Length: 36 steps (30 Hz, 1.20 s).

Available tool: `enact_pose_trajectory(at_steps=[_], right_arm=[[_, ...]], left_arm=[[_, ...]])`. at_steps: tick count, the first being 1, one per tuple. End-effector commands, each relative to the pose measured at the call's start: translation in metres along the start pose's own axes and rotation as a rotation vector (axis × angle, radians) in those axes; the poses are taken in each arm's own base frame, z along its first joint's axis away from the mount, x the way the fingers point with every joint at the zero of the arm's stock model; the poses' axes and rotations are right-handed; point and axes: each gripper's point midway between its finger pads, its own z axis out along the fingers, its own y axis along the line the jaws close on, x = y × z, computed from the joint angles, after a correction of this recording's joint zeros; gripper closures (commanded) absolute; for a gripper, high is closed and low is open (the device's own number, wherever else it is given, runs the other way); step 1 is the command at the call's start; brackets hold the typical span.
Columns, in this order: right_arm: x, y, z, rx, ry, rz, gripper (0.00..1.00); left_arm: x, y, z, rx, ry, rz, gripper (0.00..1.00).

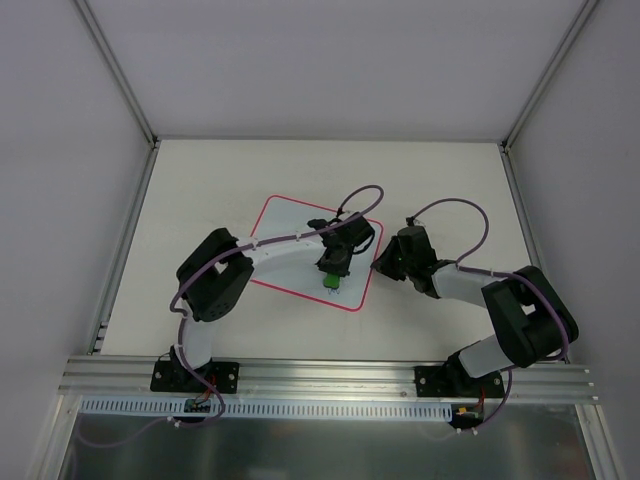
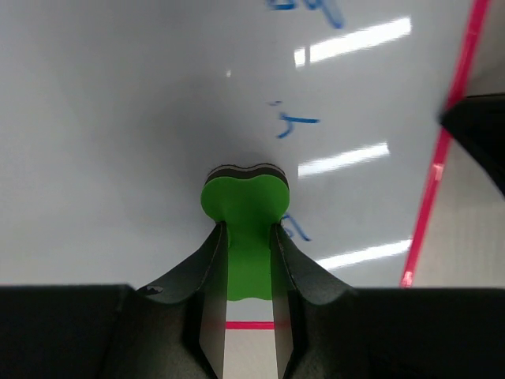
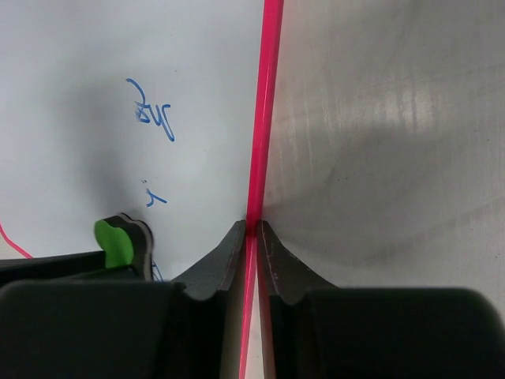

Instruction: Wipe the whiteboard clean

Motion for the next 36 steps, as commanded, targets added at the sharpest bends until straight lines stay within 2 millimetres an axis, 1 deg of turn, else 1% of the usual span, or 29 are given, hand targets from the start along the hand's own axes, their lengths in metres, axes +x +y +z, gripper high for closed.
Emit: enact_pose_trajectory(at_steps=[1,3,7,8,9,10,11,12,14,15,16,17,18,19,20,21,22,23,24,25,26,27,28,30,31,32,33,35,36], right_arm=[[0.046,-0.044,-0.001,0.139,0.145,0.001,0.87],[0.046,-0.043,-0.002,0.131,0.144,0.002,0.87],[0.047,-0.044,-0.002,0.128,0.143,0.002,0.87],[0.048,-0.044,-0.003,0.129,0.144,0.000,0.87],[0.048,-0.045,-0.003,0.129,0.144,-0.001,0.87],[0.047,-0.045,-0.002,0.132,0.143,0.001,0.87],[0.048,-0.045,-0.003,0.129,0.144,-0.001,0.87],[0.048,-0.045,-0.003,0.131,0.146,-0.001,0.87],[0.049,-0.045,-0.003,0.129,0.149,-0.001,0.87],[0.049,-0.045,-0.003,0.129,0.149,-0.001,0.87],[0.048,-0.045,-0.003,0.130,0.148,-0.002,0.86],[0.048,-0.045,-0.003,0.130,0.148,-0.002,0.87],[0.048,-0.045,-0.002,0.131,0.148,-0.001,0.86],[0.049,-0.045,-0.002,0.130,0.152,-0.002,0.86],[0.048,-0.044,-0.001,0.128,0.151,-0.001,0.86],[0.049,-0.045,0.000,0.127,0.154,0.000,0.86],[0.049,-0.043,0.000,0.121,0.157,0.002,0.86],[0.050,-0.042,0.001,0.117,0.160,0.005,0.86],[0.049,-0.041,0.002,0.109,0.157,0.008,0.87],[0.051,-0.041,0.002,0.108,0.162,0.010,0.86],[0.051,-0.041,0.003,0.108,0.163,0.014,0.86],[0.051,-0.040,0.003,0.105,0.164,0.015,0.86],[0.051,-0.040,0.004,0.104,0.164,0.015,0.86],[0.050,-0.038,0.004,0.100,0.162,0.014,0.86],[0.050,-0.038,0.003,0.099,0.161,0.017,0.86],[0.050,-0.038,0.003,0.098,0.160,0.017,0.86],[0.050,-0.038,0.003,0.098,0.160,0.017,0.86],[0.048,-0.036,0.003,0.093,0.154,0.016,0.86],[0.048,-0.036,0.002,0.093,0.154,0.016,0.85]], left_arm=[[0.030,-0.045,0.012,0.129,0.118,0.040,1.00],[0.028,-0.047,0.013,0.129,0.116,0.040,1.00],[0.020,-0.027,0.017,0.063,0.084,0.023,1.00],[0.014,-0.015,0.020,0.047,0.082,-0.003,1.00],[0.011,-0.008,0.020,0.036,0.076,-0.013,1.00],[0.005,-0.001,0.018,0.025,0.062,-0.014,1.00],[-0.001,0.011,0.019,-0.008,0.045,-0.020,1.00],[-0.009,0.024,0.021,-0.033,0.034,-0.039,1.00],[-0.022,0.042,0.020,-0.077,0.002,-0.030,1.00],[-0.033,0.053,0.021,-0.094,-0.015,-0.045,1.00],[-0.043,0.061,0.021,-0.116,-0.036,-0.035,1.00],[-0.043,0.067,0.025,-0.126,-0.030,-0.032,1.00],[-0.054,0.070,0.024,-0.133,-0.049,-0.034,1.00],[-0.059,0.077,0.030,-0.145,-0.044,-0.025,1.00],[-0.063,0.078,0.033,-0.147,-0.047,-0.018,1.00],[-0.076,0.074,0.031,-0.128,-0.067,-0.015,1.00],[-0.078,0.074,0.038,-0.135,-0.061,0.016,1.00],[-0.083,0.071,0.040,-0.128,-0.066,0.029,1.00],[-0.096,0.065,0.038,-0.107,-0.090,0.033,1.00],[-0.095,0.059,0.045,-0.085,-0.072,0.056,1.00],[-0.105,0.053,0.044,-0.063,-0.088,0.059,1.00],[-0.107,0.048,0.046,-0.044,-0.086,0.067,1.00],[-0.104,0.044,0.053,-0.030,-0.071,0.084,1.00],[-0.107,0.031,0.055,0.018,-0.066,0.100,1.00],[-0.101,0.026,0.062,0.029,-0.046,0.124,1.00],[-0.098,0.021,0.064,0.048,-0.037,0.140,1.00],[-0.093,0.011,0.065,0.061,-0.029,0.164,1.00],[-0.079,0.000,0.072,0.076,-0.002,0.220,1.00],[-0.070,-0.012,0.073,0.096,0.012,0.252,1.00]])
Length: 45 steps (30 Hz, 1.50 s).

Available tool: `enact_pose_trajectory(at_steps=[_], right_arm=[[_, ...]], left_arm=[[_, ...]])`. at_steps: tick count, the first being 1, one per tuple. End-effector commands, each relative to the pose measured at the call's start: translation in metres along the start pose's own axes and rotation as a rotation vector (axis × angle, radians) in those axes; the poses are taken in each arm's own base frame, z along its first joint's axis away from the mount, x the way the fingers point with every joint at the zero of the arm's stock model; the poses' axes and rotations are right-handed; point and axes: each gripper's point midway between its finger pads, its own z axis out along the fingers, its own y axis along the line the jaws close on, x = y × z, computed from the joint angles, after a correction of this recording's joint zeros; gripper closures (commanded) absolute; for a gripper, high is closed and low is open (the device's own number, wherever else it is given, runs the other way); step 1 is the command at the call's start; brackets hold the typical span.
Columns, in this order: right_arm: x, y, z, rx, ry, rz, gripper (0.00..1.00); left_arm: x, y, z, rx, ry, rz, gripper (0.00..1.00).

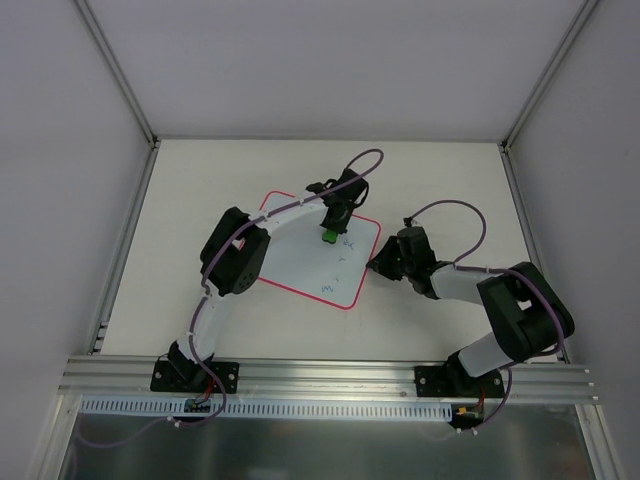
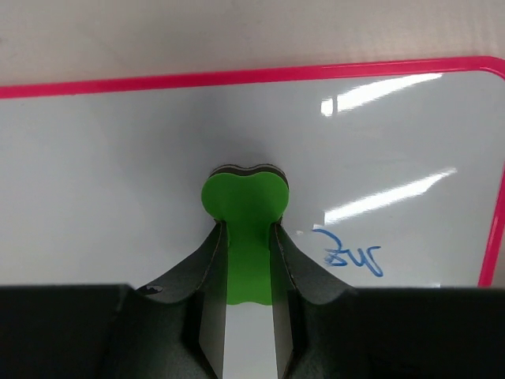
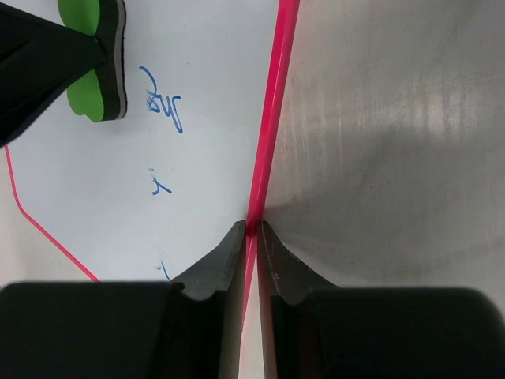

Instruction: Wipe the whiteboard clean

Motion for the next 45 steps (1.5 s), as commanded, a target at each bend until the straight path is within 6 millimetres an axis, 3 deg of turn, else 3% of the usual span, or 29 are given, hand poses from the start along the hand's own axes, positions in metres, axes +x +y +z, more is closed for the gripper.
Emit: enact_pose_trajectory(at_steps=[1,4,8,18,26,33,36,39,45], right_arm=[[0.043,-0.047,-0.005,0.163,0.139,0.001,0.86],[0.043,-0.047,-0.006,0.164,0.138,0.008,0.85],[0.042,-0.046,-0.007,0.161,0.132,0.009,0.85],[0.040,-0.049,-0.004,0.176,0.122,0.014,0.86],[0.040,-0.051,-0.004,0.187,0.119,0.016,0.85],[0.041,-0.053,-0.004,0.193,0.120,0.016,0.85],[0.042,-0.054,-0.004,0.197,0.122,0.016,0.86],[0.043,-0.056,-0.003,0.200,0.123,0.018,0.85],[0.045,-0.056,-0.003,0.197,0.129,0.017,0.85]], left_arm=[[0.052,-0.052,0.018,0.124,0.130,0.161,1.00],[0.073,-0.074,0.018,0.154,0.163,0.222,1.00],[0.095,-0.082,0.013,0.177,0.211,0.214,1.00],[0.155,-0.051,-0.008,0.089,0.340,0.105,1.00],[0.180,-0.035,-0.040,0.069,0.371,0.064,1.00],[0.231,-0.023,-0.058,0.029,0.459,0.057,1.00],[0.244,-0.012,-0.063,-0.011,0.467,0.042,1.00],[0.248,-0.007,-0.070,-0.021,0.458,0.022,1.00],[0.226,0.008,-0.082,-0.059,0.358,0.004,1.00]])
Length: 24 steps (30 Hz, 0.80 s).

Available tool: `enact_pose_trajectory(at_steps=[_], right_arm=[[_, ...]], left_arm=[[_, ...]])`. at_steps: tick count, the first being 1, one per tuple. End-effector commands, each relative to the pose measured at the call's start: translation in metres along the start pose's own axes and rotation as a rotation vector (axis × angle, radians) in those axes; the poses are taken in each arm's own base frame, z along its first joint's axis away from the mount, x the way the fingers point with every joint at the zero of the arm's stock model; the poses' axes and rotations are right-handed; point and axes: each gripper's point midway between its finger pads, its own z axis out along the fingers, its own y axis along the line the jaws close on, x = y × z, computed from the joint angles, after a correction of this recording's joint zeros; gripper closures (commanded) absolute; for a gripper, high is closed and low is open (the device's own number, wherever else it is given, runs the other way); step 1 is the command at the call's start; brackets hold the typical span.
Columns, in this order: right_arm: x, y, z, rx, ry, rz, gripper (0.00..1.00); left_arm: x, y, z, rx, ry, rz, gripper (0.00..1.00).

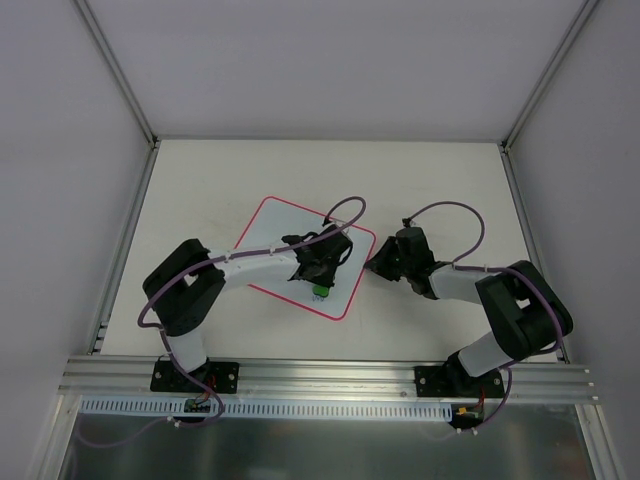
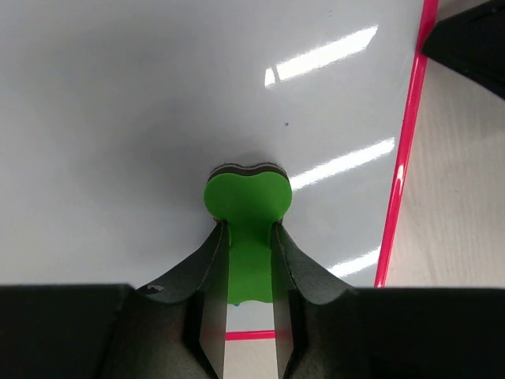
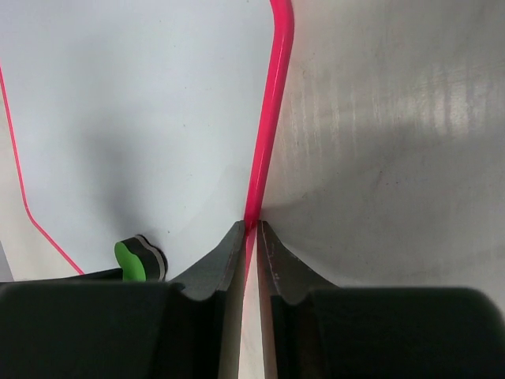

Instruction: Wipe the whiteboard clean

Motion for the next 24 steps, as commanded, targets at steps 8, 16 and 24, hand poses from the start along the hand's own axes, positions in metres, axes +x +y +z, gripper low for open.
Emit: enact_pose_trajectory(at_steps=[8,16,24], right_arm=[[0.040,-0.059,-0.006,0.198,0.110,-0.001,0.83],[0.040,-0.052,-0.005,0.178,0.112,0.025,0.71],[0.040,-0.028,0.009,0.150,0.126,0.025,0.70]], left_arm=[[0.070,0.057,-0.017,-0.191,0.242,0.031,1.00],[0.066,0.062,-0.015,-0.196,0.241,0.014,1.00],[0.046,0.047,-0.001,-0.175,0.233,0.025,1.00]])
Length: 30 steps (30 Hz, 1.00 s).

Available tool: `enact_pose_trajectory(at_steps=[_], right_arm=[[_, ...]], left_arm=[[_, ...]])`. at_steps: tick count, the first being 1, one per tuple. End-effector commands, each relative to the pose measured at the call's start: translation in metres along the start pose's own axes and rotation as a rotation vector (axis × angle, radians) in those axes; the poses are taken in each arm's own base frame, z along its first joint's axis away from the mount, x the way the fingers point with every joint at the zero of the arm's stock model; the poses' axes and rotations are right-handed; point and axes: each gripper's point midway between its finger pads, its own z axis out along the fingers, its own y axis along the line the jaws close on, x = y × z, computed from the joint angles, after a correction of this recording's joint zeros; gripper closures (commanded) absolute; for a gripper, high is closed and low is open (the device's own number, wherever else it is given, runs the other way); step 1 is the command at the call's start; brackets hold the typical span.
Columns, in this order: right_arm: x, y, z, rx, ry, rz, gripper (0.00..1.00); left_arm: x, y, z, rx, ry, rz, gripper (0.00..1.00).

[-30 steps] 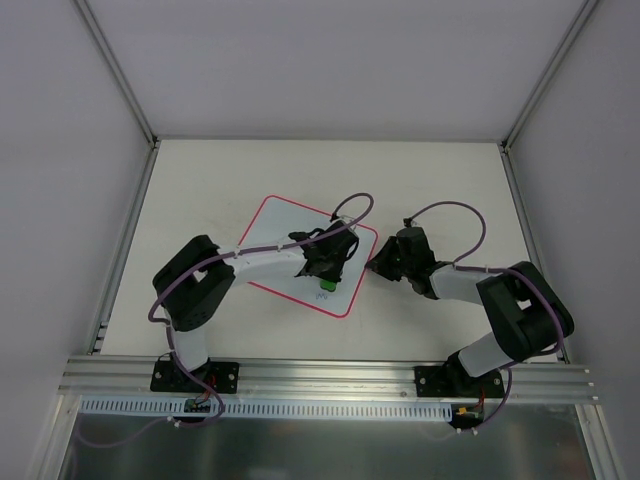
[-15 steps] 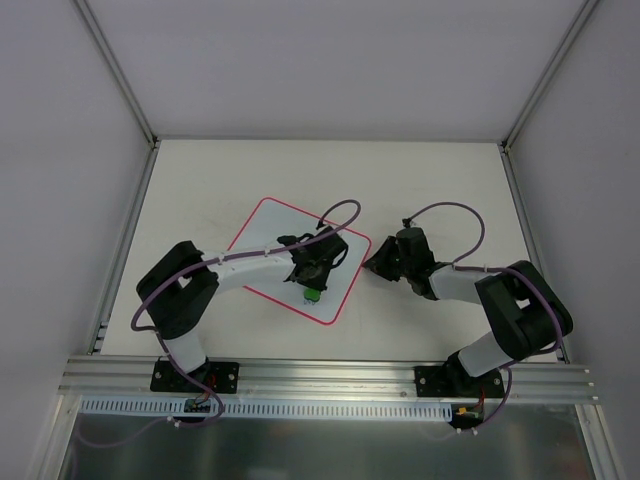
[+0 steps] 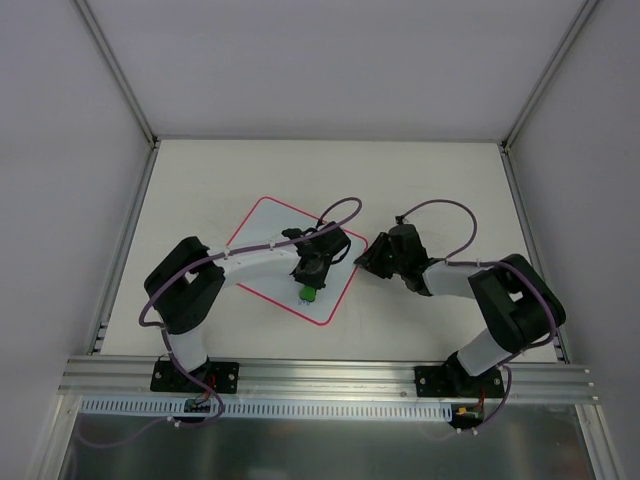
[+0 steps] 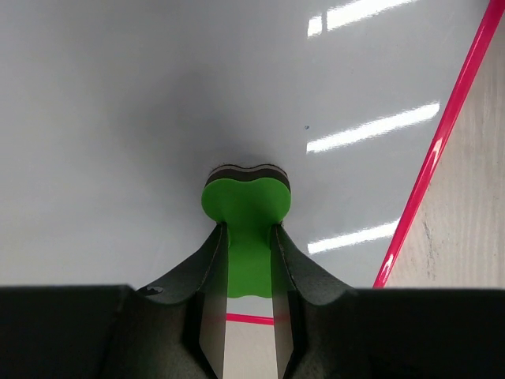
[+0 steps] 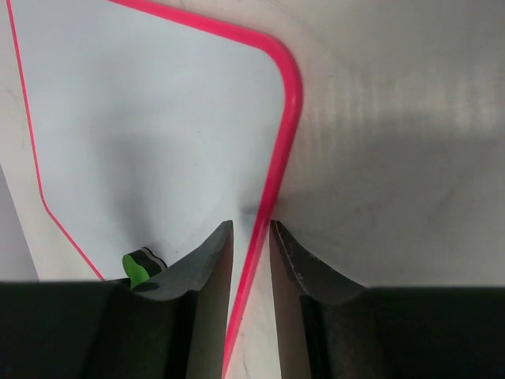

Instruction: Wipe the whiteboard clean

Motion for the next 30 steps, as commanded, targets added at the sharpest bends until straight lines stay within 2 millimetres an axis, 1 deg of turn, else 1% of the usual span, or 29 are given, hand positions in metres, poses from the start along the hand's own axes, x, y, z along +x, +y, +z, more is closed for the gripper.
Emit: enact_pose_trajectory(at_steps=[1,2,4,6,7,8,9,10,14,15,16,18,20,21,23,24,26,27,30], right_arm=[[0.037,-0.045,0.006,0.201,0.116,0.004,0.70],[0.037,-0.046,0.008,0.215,0.110,0.009,0.70],[0.042,-0.051,0.010,0.252,0.120,0.013,0.70],[0.043,-0.059,0.015,0.309,0.107,0.008,0.70],[0.046,-0.066,0.013,0.351,0.112,0.015,0.71],[0.045,-0.072,0.015,0.386,0.098,0.011,0.72],[0.047,-0.075,0.015,0.408,0.101,0.004,0.75],[0.051,-0.083,0.011,0.452,0.112,0.004,0.78],[0.052,-0.102,0.007,0.559,0.100,0.014,0.92],[0.054,-0.107,0.004,0.591,0.107,0.012,1.00],[0.056,-0.112,0.003,0.616,0.116,0.013,1.00],[0.057,-0.114,0.003,0.630,0.121,0.011,1.00],[0.057,-0.116,0.002,0.641,0.121,0.008,1.00],[0.057,-0.116,0.002,0.643,0.121,0.006,1.00],[0.057,-0.117,0.002,0.645,0.121,0.002,1.00],[0.057,-0.118,0.002,0.647,0.121,0.000,1.00],[0.056,-0.118,0.002,0.647,0.121,0.000,1.00],[0.056,-0.117,0.002,0.647,0.122,-0.001,1.00],[0.057,-0.117,0.003,0.645,0.129,-0.002,1.00]], left_arm=[[0.027,0.015,0.018,-0.073,0.124,0.025,1.00],[0.025,0.013,0.018,-0.067,0.121,0.023,1.00],[0.020,0.008,0.018,-0.054,0.113,0.020,1.00],[0.015,0.002,0.019,-0.037,0.110,0.018,1.00],[0.014,0.000,0.019,-0.032,0.109,0.016,1.00],[0.013,-0.001,0.019,-0.027,0.107,0.016,1.00],[0.011,-0.002,0.019,-0.026,0.102,0.014,1.00],[0.010,-0.001,0.018,-0.027,0.098,0.015,1.00],[0.003,0.000,0.012,-0.027,0.067,0.018,1.00],[0.002,0.000,0.011,-0.028,0.063,0.017,1.00],[0.000,0.002,0.009,-0.034,0.053,0.013,1.00],[-0.004,0.004,0.004,-0.035,0.034,0.010,1.00],[-0.010,0.011,-0.003,-0.053,0.002,0.001,1.00],[-0.008,0.016,-0.003,-0.064,0.002,-0.005,1.00],[-0.014,0.026,-0.011,-0.072,-0.025,-0.038,1.00],[-0.013,0.039,-0.009,-0.090,-0.019,-0.064,1.00],[-0.016,0.053,-0.012,-0.107,-0.031,-0.087,1.00],[-0.014,0.064,-0.010,-0.126,-0.024,-0.109,1.00],[-0.011,0.074,-0.010,-0.148,-0.023,-0.117,1.00]])
